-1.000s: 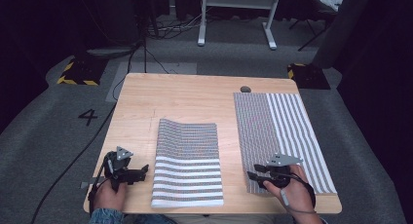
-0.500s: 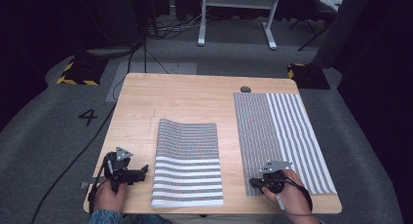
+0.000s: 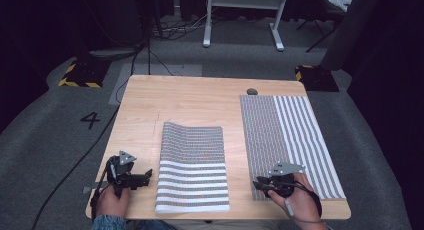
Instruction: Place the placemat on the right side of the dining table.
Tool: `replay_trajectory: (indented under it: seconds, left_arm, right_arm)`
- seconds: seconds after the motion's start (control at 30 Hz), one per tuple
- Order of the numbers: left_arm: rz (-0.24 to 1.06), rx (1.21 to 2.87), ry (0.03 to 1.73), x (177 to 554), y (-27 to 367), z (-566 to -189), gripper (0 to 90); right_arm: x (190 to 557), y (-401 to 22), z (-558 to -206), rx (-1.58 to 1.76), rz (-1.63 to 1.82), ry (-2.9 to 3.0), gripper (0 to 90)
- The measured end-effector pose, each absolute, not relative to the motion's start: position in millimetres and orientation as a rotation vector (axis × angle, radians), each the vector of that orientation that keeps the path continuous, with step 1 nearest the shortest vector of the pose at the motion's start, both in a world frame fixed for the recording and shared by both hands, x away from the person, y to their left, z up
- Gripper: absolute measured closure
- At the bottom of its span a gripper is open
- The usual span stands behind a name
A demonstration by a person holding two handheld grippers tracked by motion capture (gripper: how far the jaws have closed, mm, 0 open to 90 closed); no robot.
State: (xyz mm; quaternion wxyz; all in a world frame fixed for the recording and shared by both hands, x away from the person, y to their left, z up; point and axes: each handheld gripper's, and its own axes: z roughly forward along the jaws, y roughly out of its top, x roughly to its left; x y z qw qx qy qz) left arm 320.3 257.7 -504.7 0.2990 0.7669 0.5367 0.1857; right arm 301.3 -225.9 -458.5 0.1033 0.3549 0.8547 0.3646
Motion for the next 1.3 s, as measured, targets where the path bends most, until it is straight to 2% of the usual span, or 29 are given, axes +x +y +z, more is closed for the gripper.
replay_trajectory:
  seconds: [0.1,0.13,0.27,0.53,0.7,0.93,1.13,1.3]
  left_arm:
    - [0.494,2.037,1.425,320,258,-505,0.0]
    - [0.494,2.037,1.425,320,258,-505,0.0]
    - [0.489,2.036,1.421,320,258,-505,0.0]
    - [0.488,2.04,1.417,320,259,-505,0.0]
    - [0.487,2.04,1.416,320,259,-505,0.0]
    - [0.489,2.041,1.417,320,259,-505,0.0]
    - [0.488,2.04,1.417,320,258,-505,0.0]
    - [0.488,2.041,1.417,320,259,-505,0.0]
  right_arm:
    - [306,-222,-442,1.007,1.185,2.445,48.5]
    - [308,-219,-437,0.996,1.211,2.43,45.1]
    - [313,-205,-421,0.94,1.262,2.403,39.4]
    - [307,-159,-400,0.871,1.338,2.408,39.1]
    - [306,-139,-399,0.831,1.22,2.467,42.4]
    - [312,-175,-441,0.974,0.786,2.628,52.8]
    - [316,-194,-470,1.067,0.741,2.635,50.6]
    - [316,-200,-476,1.109,0.764,2.615,49.3]
